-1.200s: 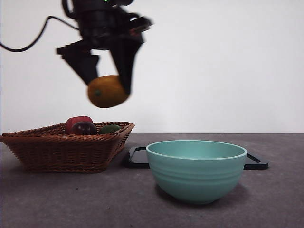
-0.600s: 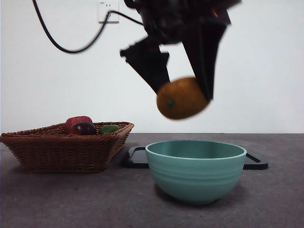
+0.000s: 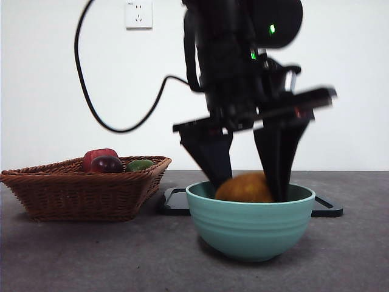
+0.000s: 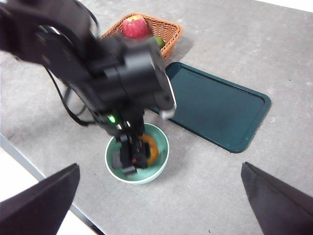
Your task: Pick up the wifruite, put it on the bowl, pick up the plate, put it on desk
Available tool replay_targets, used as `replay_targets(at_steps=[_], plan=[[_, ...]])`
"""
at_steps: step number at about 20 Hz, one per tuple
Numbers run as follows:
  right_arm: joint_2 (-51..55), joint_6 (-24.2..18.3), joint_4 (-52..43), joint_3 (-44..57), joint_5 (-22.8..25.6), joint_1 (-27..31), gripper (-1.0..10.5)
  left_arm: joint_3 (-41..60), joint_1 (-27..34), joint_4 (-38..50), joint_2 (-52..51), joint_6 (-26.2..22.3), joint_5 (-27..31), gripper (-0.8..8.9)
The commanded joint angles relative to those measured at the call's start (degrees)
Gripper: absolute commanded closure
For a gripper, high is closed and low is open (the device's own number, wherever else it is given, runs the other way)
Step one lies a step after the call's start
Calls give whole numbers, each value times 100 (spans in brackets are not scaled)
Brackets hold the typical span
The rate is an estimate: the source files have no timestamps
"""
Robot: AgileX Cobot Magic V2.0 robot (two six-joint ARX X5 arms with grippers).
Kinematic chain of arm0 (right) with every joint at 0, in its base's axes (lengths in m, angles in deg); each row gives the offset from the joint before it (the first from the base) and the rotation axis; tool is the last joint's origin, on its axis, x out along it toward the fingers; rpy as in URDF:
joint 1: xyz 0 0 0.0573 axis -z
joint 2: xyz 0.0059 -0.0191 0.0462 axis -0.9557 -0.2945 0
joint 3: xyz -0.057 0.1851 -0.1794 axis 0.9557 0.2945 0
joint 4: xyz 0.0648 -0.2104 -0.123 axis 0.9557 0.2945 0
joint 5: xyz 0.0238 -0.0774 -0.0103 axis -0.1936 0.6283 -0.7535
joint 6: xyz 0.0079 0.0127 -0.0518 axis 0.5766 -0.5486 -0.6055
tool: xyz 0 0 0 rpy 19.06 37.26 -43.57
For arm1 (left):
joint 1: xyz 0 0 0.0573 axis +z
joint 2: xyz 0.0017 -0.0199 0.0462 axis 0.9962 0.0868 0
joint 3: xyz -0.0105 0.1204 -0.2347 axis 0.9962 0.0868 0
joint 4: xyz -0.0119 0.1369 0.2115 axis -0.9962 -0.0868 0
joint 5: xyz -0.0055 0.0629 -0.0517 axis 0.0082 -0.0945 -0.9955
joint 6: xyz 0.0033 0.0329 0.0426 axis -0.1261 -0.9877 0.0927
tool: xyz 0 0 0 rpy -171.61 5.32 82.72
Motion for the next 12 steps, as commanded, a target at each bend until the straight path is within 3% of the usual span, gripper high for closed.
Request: replay_targets(at_steps=[1,12], plan=[[-22,-9,-48,-96,20,-28,337,-131,-105,-52,205,33,24,604],[-22,-9,-50,-96,17,-28,336,-131,-120,-28,321,37,26,605]])
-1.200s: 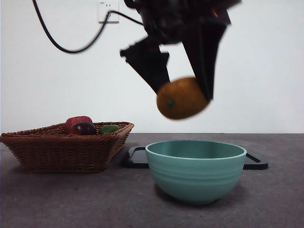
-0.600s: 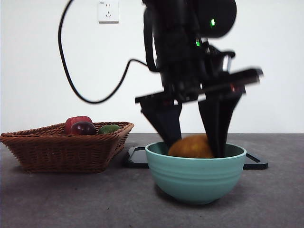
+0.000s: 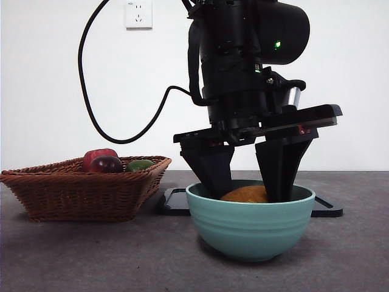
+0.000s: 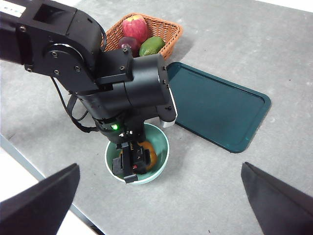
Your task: Pick up the wifruite, put it on the bowl, pick up the plate, put it on desk
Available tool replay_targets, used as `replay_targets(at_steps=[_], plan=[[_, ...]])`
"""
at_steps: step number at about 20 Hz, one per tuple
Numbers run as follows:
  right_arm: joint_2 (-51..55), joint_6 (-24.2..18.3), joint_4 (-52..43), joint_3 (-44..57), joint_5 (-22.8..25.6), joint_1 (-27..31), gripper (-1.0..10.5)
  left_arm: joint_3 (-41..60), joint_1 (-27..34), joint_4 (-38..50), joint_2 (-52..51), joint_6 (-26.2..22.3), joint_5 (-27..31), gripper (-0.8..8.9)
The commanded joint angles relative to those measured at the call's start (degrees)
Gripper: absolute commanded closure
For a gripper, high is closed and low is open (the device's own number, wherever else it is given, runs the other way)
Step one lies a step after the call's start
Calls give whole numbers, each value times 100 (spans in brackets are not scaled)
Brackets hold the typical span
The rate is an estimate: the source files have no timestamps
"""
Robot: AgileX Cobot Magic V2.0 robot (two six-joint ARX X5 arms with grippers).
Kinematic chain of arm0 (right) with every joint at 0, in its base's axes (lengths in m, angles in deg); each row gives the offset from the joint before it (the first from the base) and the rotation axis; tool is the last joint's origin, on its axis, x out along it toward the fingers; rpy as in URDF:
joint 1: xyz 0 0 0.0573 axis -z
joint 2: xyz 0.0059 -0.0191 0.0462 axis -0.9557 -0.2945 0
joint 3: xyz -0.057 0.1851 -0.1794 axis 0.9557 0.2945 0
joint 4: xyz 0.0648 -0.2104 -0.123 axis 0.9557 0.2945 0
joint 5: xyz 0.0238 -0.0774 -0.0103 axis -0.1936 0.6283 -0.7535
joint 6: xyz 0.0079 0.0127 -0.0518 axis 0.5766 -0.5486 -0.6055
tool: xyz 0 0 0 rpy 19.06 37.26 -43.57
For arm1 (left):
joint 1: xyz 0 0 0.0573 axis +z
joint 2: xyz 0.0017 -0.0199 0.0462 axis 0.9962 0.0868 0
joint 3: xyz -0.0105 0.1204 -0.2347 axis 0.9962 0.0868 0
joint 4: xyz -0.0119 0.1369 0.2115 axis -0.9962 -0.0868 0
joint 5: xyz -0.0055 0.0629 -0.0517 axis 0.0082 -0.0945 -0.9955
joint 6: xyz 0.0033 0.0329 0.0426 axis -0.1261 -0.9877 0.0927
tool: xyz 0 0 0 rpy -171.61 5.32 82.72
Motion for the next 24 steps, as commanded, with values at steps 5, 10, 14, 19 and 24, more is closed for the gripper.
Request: replay_targets(at_steps=[5,10,14,19,24], plan=[[-22,-9,-48,-96,17,-28,337,-131,-68,-26,219,-9,20,604],[-22,-7,-48,-96,17,-28,336,-131,-74,-37,219,-11,17,395],[-22,-7,-48,-96,17,-28,336,-219,-72,-92,216,-52,17,307],[-22,-7,-46,-96,17,-28,336,-890,-72,-507,162,-210,55,307],[-22,-9,-48,-96,17,-28,336,-1471,-74,-1019,-61,-439,219,307]])
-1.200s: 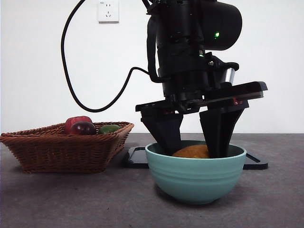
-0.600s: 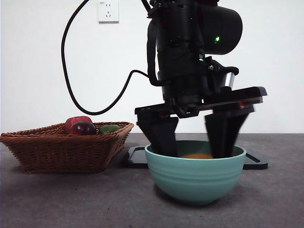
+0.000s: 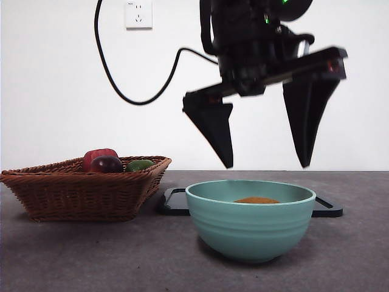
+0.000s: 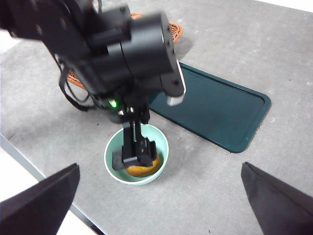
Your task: Pick up the wifruite, put it on the bowl, pick up the plate, put it on desk
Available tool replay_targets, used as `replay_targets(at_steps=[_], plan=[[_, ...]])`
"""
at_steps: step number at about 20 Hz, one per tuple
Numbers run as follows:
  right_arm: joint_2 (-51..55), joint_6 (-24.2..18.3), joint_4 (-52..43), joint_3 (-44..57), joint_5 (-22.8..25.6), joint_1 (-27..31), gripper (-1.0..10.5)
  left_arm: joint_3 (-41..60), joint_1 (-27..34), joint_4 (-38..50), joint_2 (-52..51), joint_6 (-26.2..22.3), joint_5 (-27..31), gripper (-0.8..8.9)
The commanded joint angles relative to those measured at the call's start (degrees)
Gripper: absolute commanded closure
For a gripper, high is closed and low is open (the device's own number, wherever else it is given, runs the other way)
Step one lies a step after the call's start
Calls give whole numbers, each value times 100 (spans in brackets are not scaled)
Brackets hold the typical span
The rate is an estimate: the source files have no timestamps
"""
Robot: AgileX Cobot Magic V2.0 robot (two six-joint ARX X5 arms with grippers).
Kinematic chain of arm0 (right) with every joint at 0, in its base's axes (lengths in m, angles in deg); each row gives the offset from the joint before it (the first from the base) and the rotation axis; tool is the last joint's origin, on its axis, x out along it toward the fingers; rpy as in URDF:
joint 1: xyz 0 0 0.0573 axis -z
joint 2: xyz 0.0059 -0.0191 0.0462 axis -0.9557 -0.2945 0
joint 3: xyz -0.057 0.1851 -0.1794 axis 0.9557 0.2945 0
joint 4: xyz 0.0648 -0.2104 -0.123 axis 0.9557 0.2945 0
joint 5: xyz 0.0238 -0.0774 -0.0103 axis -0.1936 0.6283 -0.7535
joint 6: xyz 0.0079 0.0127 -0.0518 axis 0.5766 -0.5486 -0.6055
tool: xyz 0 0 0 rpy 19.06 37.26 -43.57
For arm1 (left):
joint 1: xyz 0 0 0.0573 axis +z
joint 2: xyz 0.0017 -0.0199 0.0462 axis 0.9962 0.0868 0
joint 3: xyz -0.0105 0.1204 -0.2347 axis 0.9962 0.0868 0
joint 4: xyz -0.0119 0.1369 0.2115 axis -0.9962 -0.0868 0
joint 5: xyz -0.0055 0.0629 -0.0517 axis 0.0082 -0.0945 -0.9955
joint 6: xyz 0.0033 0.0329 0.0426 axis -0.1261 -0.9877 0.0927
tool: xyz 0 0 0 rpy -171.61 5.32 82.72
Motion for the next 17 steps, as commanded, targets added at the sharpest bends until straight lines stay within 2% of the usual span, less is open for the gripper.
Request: replay_targets(at_steps=[1,14,17], plan=[[-22,-9,-50,-96,17,-28,336,-188,-70,-81,-227,-133,2,307],[-22,-7,-306,-96,17,-28,337,-144,-28,-1475,-2730,-553,214,311],[-22,-7,-306,-96,17,-28,336,199,-28,-1432,-3504,-632,214,311]])
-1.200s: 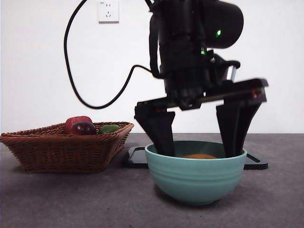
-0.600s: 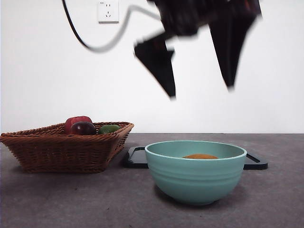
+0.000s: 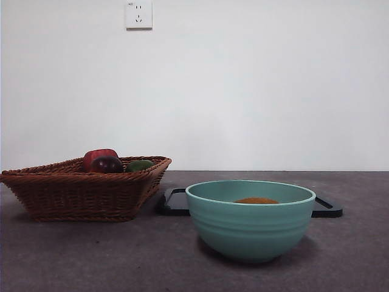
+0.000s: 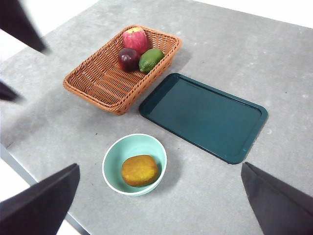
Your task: Pick up the wifruite, put it on the bowl, pick up the plate, put it on desk
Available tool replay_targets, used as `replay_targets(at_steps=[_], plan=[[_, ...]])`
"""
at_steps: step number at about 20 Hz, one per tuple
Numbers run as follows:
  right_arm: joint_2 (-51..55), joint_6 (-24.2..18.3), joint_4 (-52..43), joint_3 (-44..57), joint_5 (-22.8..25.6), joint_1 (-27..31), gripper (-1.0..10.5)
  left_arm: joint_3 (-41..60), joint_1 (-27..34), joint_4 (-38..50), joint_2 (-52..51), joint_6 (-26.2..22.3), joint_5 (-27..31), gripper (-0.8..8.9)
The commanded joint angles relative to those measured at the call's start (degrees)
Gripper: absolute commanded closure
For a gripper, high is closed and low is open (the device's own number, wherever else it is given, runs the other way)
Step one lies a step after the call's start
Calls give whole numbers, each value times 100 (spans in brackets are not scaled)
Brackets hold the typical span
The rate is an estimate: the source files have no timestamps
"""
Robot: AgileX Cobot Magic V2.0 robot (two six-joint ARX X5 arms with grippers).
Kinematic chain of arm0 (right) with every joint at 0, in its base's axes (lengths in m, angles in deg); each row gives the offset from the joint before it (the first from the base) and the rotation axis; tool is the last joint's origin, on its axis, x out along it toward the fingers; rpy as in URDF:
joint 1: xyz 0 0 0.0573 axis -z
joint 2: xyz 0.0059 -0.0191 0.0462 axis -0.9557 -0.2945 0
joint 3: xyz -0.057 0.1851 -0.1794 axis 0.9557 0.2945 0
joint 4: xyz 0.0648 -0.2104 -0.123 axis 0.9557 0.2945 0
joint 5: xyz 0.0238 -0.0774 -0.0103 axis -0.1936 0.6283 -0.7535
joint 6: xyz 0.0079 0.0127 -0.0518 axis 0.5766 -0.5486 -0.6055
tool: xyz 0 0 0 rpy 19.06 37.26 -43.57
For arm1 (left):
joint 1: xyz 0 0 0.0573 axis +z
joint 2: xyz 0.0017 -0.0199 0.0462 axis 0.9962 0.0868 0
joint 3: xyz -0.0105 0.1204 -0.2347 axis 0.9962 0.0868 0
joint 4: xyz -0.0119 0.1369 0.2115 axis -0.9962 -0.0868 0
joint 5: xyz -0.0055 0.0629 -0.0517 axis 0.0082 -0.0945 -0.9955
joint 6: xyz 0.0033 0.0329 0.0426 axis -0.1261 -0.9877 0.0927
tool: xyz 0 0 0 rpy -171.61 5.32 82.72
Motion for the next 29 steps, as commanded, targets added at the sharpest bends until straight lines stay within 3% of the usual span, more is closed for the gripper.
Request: replay_targets(at_steps=[1,10,15,23,29], plan=[[-22,-7,-68,-96,20,-28,337,323,-48,133,-608,-199,17,311],[-22,-9,-90,-96,17,-28,336,2605,-48,590,-3952,-295,17,311],[-22,-7,-162,-96,17,-28,337,3071,-48,745,-5292,-293,17,313],[-22,48,-153,-96,-17,-28,337,3119,-48,706,-5663,-188,17,313],[-367,328,-153,-96,-35,-28,356,3119,-48,706,-5663,-238,15,313]])
